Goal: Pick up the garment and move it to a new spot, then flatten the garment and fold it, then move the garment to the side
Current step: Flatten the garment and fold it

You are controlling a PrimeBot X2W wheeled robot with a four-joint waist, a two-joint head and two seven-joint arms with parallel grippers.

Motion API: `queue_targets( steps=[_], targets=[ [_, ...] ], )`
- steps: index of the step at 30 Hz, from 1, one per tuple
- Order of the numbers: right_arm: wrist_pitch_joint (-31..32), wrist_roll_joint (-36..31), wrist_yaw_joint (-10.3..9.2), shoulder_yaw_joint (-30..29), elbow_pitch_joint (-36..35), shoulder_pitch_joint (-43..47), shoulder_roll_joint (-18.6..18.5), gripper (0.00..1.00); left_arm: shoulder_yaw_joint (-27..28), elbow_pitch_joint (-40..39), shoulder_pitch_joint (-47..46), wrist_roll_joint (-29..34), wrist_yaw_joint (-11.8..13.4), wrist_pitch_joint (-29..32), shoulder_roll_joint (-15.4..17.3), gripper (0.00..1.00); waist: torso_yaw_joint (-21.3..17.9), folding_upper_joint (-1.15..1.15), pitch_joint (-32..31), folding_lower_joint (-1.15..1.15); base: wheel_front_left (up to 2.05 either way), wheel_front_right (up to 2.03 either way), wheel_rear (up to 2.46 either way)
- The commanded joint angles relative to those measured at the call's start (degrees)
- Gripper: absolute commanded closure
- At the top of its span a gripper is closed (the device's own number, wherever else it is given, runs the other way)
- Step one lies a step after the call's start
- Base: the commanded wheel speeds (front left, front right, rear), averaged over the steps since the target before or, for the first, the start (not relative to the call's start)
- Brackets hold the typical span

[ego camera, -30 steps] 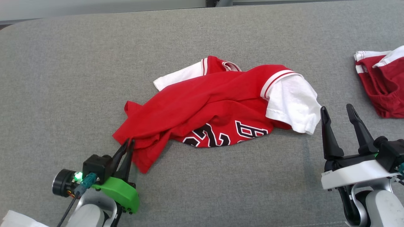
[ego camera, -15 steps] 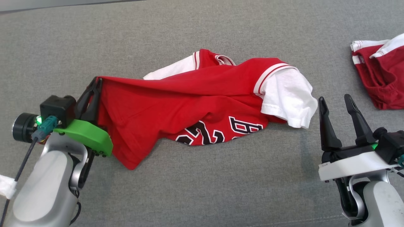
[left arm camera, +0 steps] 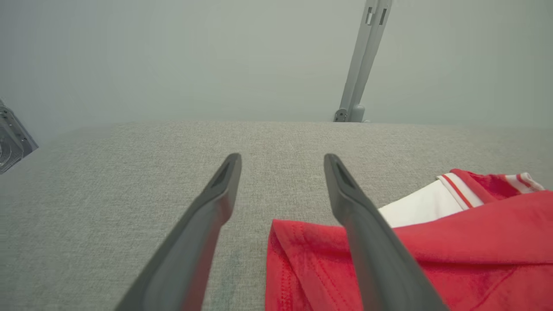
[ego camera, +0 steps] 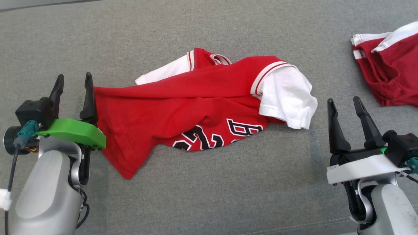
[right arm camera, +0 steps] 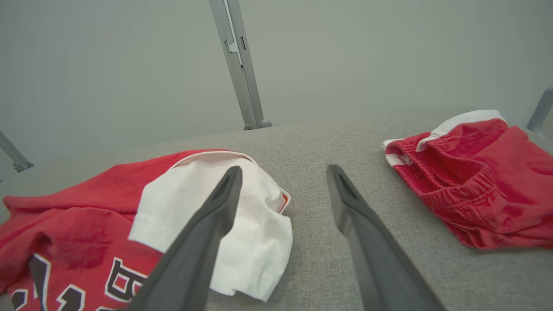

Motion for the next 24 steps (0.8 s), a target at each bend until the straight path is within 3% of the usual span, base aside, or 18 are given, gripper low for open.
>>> queue_targets(
  steps=[1,7,14,24],
  targets=[
    [-0.6,-0.1,-0.07,-0.3,0.0,-0.3,-0.2,0.0,1.1,-1.3,1.5,0.4,0.8,-0.5,-0.4,0.0,0.6,0.0,-0.7,0.0,0.0,0.0,0.0],
    [-0.4,-0.7,-0.07,-0.5,-0.3,-0.5,-0.4,0.0,6.3,-10.8,6.2,3.8,2.2,-0.8,-2.1,0.0,1.3,0.0,-1.8,0.0,0.0,0.0,0.0],
    [0.0,-1.6,-0.07,-0.7,-0.5,-0.2,-1.2,0.0,11.0,-21.9,13.4,9.5,0.5,-0.7,-4.1,0.0,2.7,0.0,-3.4,0.0,0.0,0.0,0.0],
    [0.6,-2.7,-0.07,0.3,1.1,1.6,-1.4,0.0,9.7,-24.8,24.1,13.4,-1.9,-0.7,-4.9,0.0,3.4,0.0,-6.7,0.0,0.0,0.0,0.0]
  ],
)
